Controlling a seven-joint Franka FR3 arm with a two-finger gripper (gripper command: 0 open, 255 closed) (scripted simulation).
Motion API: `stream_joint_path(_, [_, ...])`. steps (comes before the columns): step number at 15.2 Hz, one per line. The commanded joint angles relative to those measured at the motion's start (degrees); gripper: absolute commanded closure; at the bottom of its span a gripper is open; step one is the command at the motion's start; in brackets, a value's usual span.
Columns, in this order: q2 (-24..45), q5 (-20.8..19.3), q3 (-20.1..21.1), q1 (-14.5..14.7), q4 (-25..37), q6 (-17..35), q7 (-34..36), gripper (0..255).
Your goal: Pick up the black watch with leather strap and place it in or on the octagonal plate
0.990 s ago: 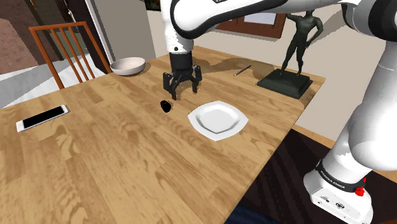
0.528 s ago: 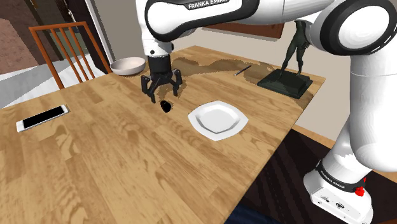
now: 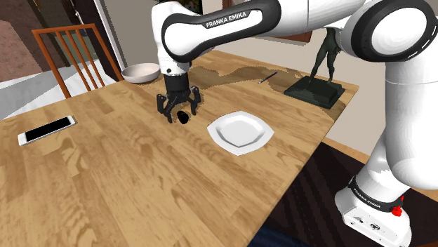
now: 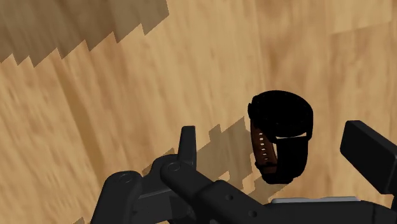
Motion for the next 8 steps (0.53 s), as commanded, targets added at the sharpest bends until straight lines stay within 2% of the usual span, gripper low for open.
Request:
stream_joint_path(1, [-0.06, 0.02, 0.01, -0.01, -0.38, 0.35, -0.01, 0])
stream_joint_path(6, [-0.06, 0.02, 0.01, -0.01, -0.37, 0.34, -0.01, 0])
stream_joint_path(7, [-0.06, 0.02, 0.01, -0.01, -0.37, 0.34, -0.01, 255])
stream_joint_path(8, [-0.06, 0.02, 0.01, -0.01, -0.37, 0.34, -0.01, 255])
